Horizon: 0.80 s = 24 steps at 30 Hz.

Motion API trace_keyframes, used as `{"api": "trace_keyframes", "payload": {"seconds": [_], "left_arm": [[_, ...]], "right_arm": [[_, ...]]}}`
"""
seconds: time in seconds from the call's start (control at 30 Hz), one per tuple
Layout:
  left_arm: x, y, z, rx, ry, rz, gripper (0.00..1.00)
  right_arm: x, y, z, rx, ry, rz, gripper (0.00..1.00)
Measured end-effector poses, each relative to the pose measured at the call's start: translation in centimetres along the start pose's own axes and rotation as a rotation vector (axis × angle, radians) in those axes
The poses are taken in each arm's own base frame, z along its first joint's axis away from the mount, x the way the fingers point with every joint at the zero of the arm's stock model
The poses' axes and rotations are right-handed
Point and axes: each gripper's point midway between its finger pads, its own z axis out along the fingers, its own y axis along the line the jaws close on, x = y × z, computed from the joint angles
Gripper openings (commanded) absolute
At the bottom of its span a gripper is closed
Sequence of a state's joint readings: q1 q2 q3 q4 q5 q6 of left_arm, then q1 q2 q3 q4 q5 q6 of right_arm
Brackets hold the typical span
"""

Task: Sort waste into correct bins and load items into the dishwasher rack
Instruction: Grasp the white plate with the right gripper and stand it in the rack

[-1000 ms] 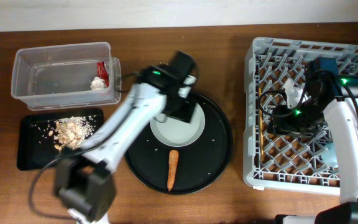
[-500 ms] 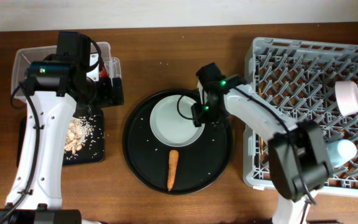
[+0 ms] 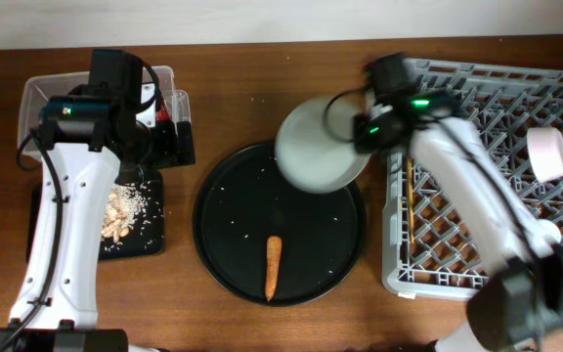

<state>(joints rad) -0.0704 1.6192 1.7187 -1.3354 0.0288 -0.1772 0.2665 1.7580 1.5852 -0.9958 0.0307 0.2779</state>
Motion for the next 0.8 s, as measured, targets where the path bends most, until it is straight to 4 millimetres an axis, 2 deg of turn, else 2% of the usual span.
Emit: {"api": "trace_keyframes", "payload": {"seconds": [0.03, 0.07, 0.1, 0.13, 0.17, 0.23, 0.27, 0.3, 0.33, 0.37, 0.5, 0.57, 0.63, 0.67, 0.73, 0.77, 0.8], "left_arm": [[0.0, 0.0, 0.0, 0.001, -0.001, 0.000, 0.99], [0.0, 0.0, 0.0, 0.000, -0.001, 0.000, 0.99], [-0.1, 0.0, 0.0, 0.001, -0.004, 0.000, 0.99], [-0.1, 0.0, 0.0, 0.001, -0.005, 0.000, 0.99], [-0.1, 0.0, 0.0, 0.001, -0.006, 0.000, 0.99], [-0.2, 0.0, 0.0, 0.001, -0.008, 0.000, 0.99], [-0.2, 0.0, 0.0, 0.001, -0.008, 0.000, 0.99], [-0.2, 0.0, 0.0, 0.001, -0.008, 0.000, 0.99], [-0.2, 0.0, 0.0, 0.001, -0.008, 0.000, 0.99], [-0.2, 0.0, 0.0, 0.001, -0.008, 0.000, 0.99], [-0.2, 0.0, 0.0, 0.002, -0.009, 0.000, 0.99], [-0.3, 0.0, 0.0, 0.002, -0.011, 0.000, 0.99], [-0.3, -0.1, 0.0, 0.002, -0.012, 0.000, 0.99], [-0.3, -0.1, 0.0, 0.002, -0.012, 0.000, 0.99], [-0.4, -0.1, 0.0, 0.003, -0.014, 0.000, 0.99], [-0.4, -0.1, 0.0, 0.003, -0.015, 0.000, 0.99], [-0.4, -0.1, 0.0, 0.003, -0.015, 0.000, 0.99]], "right_arm": [[-2.4, -3.5, -4.9, 0.107, -0.157, 0.020, 0.04], [-3.1, -6.2, -7.3, 0.208, -0.228, 0.042, 0.04], [-3.7, -13.1, -12.6, 0.454, -0.351, 0.142, 0.04], [-3.5, -15.0, -13.8, 0.532, -0.369, 0.168, 0.04], [-3.0, -18.6, -15.8, 0.691, -0.388, 0.222, 0.04], [-2.1, -22.6, -17.7, 0.913, -0.374, 0.276, 0.04], [-1.9, -23.9, -17.7, 0.978, -0.350, 0.288, 0.04], [-1.8, -24.7, -17.0, 1.019, -0.320, 0.290, 0.04], [-1.8, -25.6, -14.9, 1.056, -0.256, 0.272, 0.04], [-1.8, -25.8, -13.9, 1.066, -0.228, 0.259, 0.04], [-1.3, -25.9, -5.6, 1.016, -0.039, 0.176, 0.04], [-1.5, -25.1, -4.5, 0.959, -0.038, 0.177, 0.04], [-1.9, -23.4, -3.8, 0.917, -0.049, 0.149, 0.05], [-2.4, -21.3, -3.4, 0.893, -0.065, 0.104, 0.07], [-2.5, -18.9, -3.0, 0.872, -0.067, 0.044, 0.57], [-2.4, -16.4, -2.6, 0.840, -0.064, -0.015, 0.62], [-2.2, -15.2, -2.4, 0.823, -0.055, -0.046, 0.66]]}}
